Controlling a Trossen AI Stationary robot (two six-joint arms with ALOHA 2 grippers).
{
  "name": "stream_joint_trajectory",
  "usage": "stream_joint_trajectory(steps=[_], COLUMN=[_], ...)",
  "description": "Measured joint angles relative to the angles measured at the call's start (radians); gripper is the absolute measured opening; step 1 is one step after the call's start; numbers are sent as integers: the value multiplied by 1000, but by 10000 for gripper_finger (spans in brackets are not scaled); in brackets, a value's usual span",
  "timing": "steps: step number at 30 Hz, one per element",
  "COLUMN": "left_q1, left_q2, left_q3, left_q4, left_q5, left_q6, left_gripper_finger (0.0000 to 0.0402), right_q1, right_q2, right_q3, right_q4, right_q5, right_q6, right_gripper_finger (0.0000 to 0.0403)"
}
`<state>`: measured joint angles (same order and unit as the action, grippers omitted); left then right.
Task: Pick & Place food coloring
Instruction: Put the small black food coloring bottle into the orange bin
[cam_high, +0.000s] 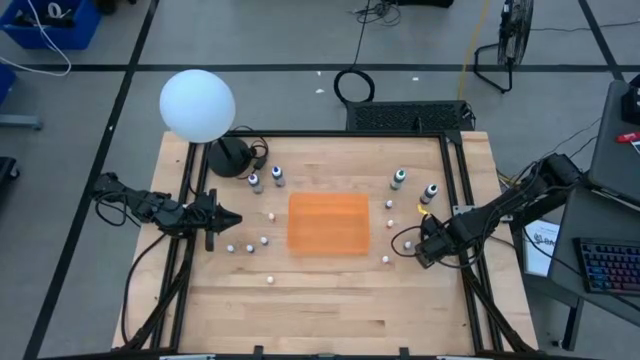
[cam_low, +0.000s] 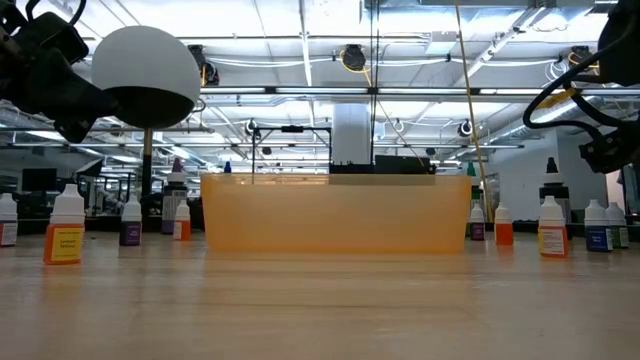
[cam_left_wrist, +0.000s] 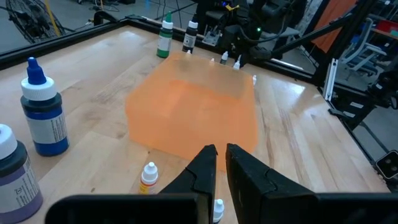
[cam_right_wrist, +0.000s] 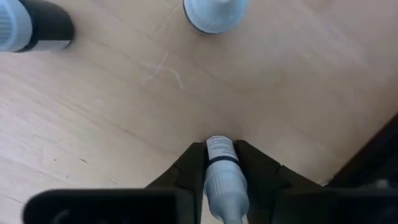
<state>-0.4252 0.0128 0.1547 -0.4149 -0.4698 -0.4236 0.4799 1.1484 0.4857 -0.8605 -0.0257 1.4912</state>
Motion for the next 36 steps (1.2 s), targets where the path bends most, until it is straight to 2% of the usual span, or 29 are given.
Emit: stream_joint_trajectory(steps=[3,8,13,19,25,28,33,36], left_q1=[0,0,0,0,0,0,0,0], left_q2=[0,0,0,0,0,0,0,0], left_q3=[0,0,0,0,0,0,0,0], left_q4=[0,0,1,0,0,0,0,0], left_q5=[0,-1,0,-1,0,0,0,0], left_q6=[0,0,0,0,0,0,0,0], left_gripper_finger=[42,42,42,42,42,42,42,42], right_q1=[0,0,-1,-76,-251,-329,-443,-508], right_q2=[2,2,5,51,216,341,552,664], right_q3=[34,174,327,503,776,954,1245,1352], right_q4=[-10,43,152,189,143,51,-180,-298], right_q5=[14,147,315,409,339,292,234,184], right_q6=[-18,-108,-296,-610,-968,-1104,-1247,-1280], right_gripper_finger=[57,57,56,56,56,56,56,55])
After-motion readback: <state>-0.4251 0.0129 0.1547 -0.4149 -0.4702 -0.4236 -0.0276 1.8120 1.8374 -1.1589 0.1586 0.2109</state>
